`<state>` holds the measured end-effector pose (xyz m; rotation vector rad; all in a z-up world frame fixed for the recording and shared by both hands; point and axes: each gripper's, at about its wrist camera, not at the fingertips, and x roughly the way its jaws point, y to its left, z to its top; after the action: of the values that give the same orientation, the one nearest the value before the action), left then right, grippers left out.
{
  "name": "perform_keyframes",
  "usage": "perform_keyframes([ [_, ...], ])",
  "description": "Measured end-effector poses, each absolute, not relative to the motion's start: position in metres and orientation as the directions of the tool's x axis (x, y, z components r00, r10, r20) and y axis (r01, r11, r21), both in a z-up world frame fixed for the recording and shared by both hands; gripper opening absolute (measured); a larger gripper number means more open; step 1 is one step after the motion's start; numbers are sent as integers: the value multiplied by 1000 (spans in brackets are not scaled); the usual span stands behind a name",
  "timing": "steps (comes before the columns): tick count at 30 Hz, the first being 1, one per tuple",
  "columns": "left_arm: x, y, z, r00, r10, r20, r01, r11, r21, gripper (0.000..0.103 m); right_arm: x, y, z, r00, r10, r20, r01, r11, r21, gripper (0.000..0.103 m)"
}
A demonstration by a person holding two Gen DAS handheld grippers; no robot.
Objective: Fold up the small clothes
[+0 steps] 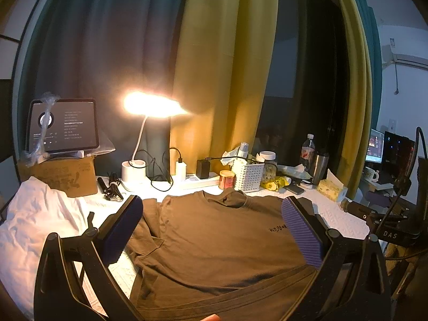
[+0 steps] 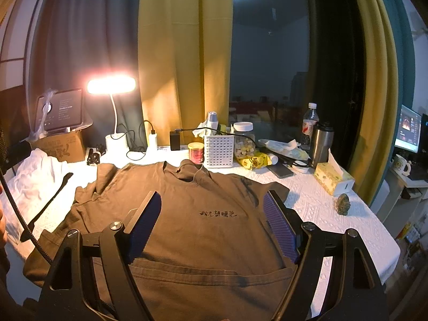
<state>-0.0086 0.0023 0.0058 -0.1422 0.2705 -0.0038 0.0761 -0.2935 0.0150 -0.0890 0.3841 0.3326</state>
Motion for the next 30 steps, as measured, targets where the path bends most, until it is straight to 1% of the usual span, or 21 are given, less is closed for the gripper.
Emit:
perform_keyframes([
  [30, -10, 3, 6, 964, -35, -265, -5, 989, -147, 102, 77, -292, 16, 871, 301, -388, -336, 941, -24, 81],
])
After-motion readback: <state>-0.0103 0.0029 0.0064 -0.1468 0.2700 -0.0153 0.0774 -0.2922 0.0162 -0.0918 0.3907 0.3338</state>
